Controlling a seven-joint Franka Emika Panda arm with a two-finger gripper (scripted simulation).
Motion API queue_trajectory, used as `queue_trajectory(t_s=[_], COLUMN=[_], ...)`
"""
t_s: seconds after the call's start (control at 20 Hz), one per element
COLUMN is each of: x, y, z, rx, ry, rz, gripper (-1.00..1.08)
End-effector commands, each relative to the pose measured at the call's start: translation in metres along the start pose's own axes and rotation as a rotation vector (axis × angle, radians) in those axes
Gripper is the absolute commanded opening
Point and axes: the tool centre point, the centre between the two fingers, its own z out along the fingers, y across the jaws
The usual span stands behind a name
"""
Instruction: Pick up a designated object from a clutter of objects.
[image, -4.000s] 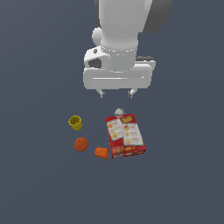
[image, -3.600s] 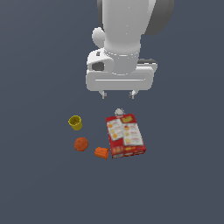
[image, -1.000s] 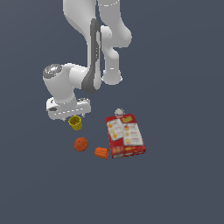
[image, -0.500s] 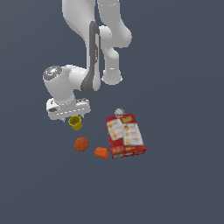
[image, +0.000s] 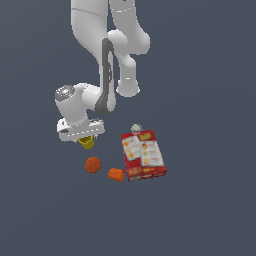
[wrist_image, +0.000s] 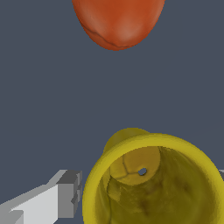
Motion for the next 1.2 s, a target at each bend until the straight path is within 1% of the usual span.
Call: queue_trajectory(t_s=[0.0,0.15,0.2,0.8,1.15], x=[0.000,0.001,0.001,0.000,0.003], y=[0.000,0.000,0.000,0.001,-0.003], z=[0.006,0.009,0.009,0.007,-0.013], rx=[-0.001,-0.001,-0.001,-0.002,-0.002], ry=[0.001,0.001,0.001,0.002,0.002], rz=[0.000,-0.001,-0.001,0.000,0.000], gripper=[1.00,1.00,-1.00,-1.00,-1.00])
